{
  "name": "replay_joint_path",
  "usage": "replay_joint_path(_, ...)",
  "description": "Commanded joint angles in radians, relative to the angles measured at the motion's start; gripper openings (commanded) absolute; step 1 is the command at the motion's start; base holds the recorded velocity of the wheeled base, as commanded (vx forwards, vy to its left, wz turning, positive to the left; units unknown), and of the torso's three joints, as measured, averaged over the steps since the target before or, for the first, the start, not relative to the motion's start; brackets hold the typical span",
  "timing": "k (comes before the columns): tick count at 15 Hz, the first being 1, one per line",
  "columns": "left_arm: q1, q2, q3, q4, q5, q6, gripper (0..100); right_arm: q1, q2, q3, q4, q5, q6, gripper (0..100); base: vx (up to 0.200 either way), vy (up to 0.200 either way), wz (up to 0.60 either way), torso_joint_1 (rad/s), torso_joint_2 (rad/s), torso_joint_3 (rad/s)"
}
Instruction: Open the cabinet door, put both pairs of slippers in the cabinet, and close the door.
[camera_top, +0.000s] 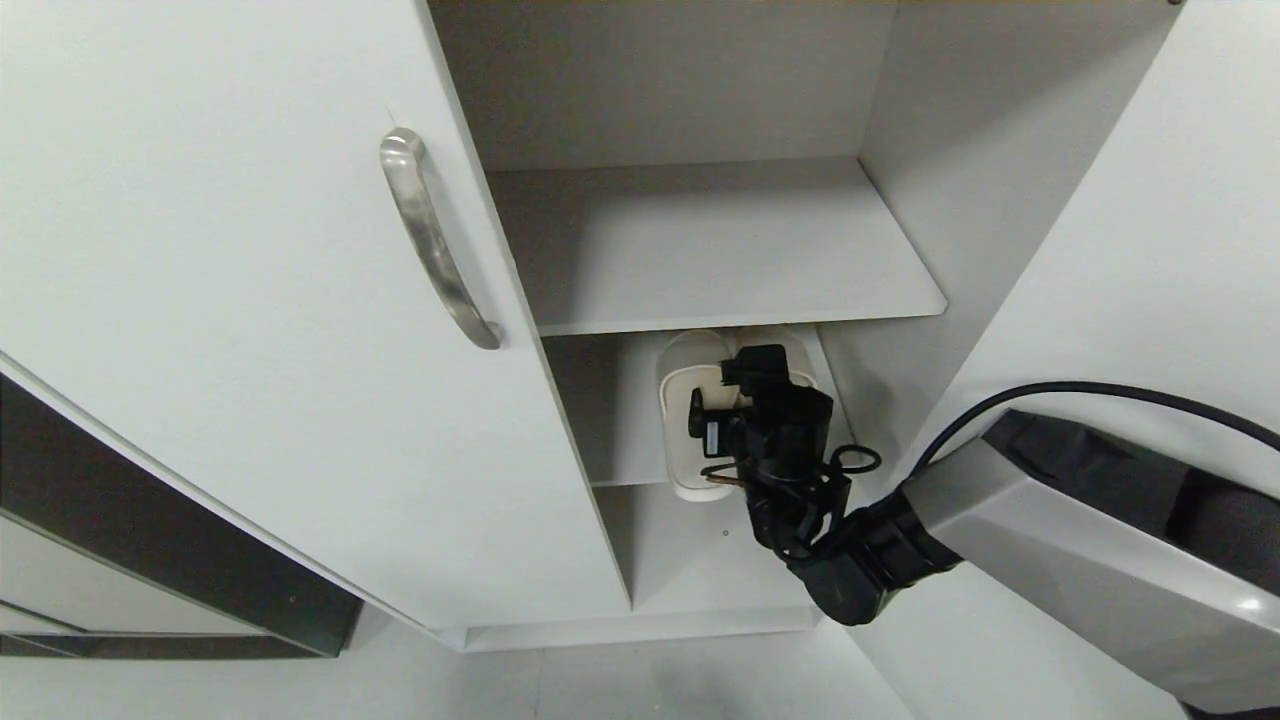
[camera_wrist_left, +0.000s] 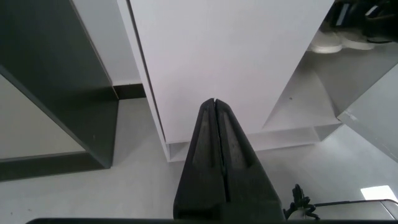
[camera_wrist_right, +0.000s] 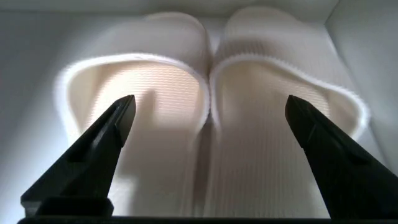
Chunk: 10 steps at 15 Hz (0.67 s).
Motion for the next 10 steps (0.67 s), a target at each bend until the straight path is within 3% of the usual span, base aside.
replay_joint_path(1, 0.002, 0.001, 0.0, -0.001, 0.0, 0.0, 0, 0.056, -0.149, 0.199, -0.049, 0.002, -0.001, 100, 0.0, 0.0, 0.0, 0.0, 0.0, 0.0)
replay_joint_path(3, 0.002, 0.001, 0.0, 0.001, 0.0, 0.0, 0, 0.086, -0.235, 0.354, -0.083, 0.01, 0.005, 100, 0.0, 0.0, 0.0, 0.0, 0.0, 0.0)
replay_joint_path(4, 0.0, 0.001, 0.0, -0.001, 0.0, 0.0, 0, 0.114, -0.299, 0.49, -0.129, 0.022, 0.022, 100, -0.2, 0.0, 0.0, 0.002, 0.0, -0.002)
replay_joint_path(5, 0.0, 0.001, 0.0, 0.001, 0.0, 0.0, 0, 0.135, -0.321, 0.544, -0.152, 0.049, 0.025, 100, -0.2, 0.0, 0.0, -0.002, -0.01, 0.002)
replay_joint_path(7, 0.0, 0.001, 0.0, 0.001, 0.0, -0.001, 0, 0.152, -0.33, 0.57, -0.18, 0.057, 0.025, 100, -0.2, 0.0, 0.0, 0.005, 0.0, 0.007)
replay_joint_path(10, 0.0, 0.001, 0.0, -0.001, 0.006, -0.015, 0, 0.152, -0.33, 0.579, -0.181, 0.06, 0.026, 100, 0.0, 0.0, 0.0, 0.0, 0.0, 0.0)
